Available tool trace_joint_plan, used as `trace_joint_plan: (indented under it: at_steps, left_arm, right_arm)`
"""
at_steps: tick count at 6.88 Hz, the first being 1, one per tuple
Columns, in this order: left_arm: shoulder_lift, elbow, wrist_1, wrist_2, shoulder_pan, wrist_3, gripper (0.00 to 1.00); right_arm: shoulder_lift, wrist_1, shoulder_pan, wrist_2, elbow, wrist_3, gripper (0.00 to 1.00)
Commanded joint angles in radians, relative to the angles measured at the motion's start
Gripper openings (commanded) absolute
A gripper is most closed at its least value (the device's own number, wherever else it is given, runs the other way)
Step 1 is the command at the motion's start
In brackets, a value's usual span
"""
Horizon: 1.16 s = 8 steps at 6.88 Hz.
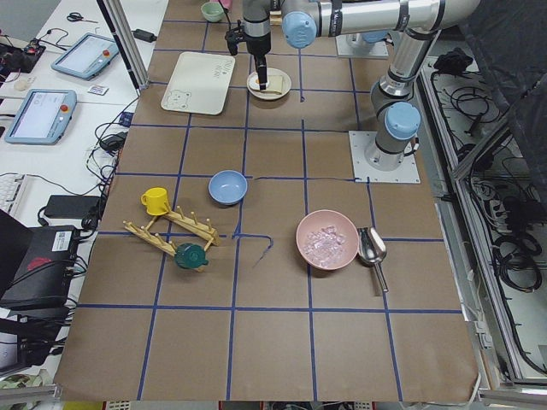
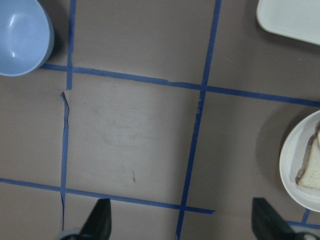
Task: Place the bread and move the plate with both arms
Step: 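Lower the right gripper onto the bread slice on the wooden board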
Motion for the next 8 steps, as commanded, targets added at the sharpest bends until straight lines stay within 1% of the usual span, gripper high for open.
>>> trace_joint_plan:
  at_steps: [1,2,3,4,5,6,7,8]
  left_arm:
    - [-0.001,-0.002,0.005,0.034,0.0,0.001,1.0]
    - [-0.001,-0.003,0.002,0.036,0.0,0.001,1.0]
    - [-0.002,-0.004,0.003,0.036,0.0,0.001,1.0]
    - [-0.004,-0.004,0.002,0.031,-0.001,-0.001,1.0]
    - [-0.005,-0.002,0.002,0.03,-0.001,-0.001,1.0]
    - [-0.007,-0.005,-0.001,0.033,-0.001,-0.001,1.0]
    - [-0.01,-0.004,0.0,0.03,-0.001,-0.001,1.0]
    - [-0.008,-0.002,0.0,0.031,-0.001,-0.001,1.0]
  right_arm:
    - [0.006,0.002,-0.032,-0.013,0.051,0.024,1.0]
    - [0.014,-0.015,-0.102,0.002,0.121,0.015,1.0]
    - [0.019,-0.156,-0.206,-0.01,0.248,0.004,1.0]
    - [0.02,-0.404,-0.273,-0.042,0.393,-0.128,1.0]
    - [0.02,-0.531,-0.349,-0.081,0.528,-0.178,1.0]
    - [0.02,-0.594,-0.408,-0.105,0.607,-0.195,0.81]
    - [0.037,-0.601,-0.414,-0.221,0.626,-0.191,0.71]
    - [0.078,-0.605,-0.416,-0.278,0.623,-0.194,0.54]
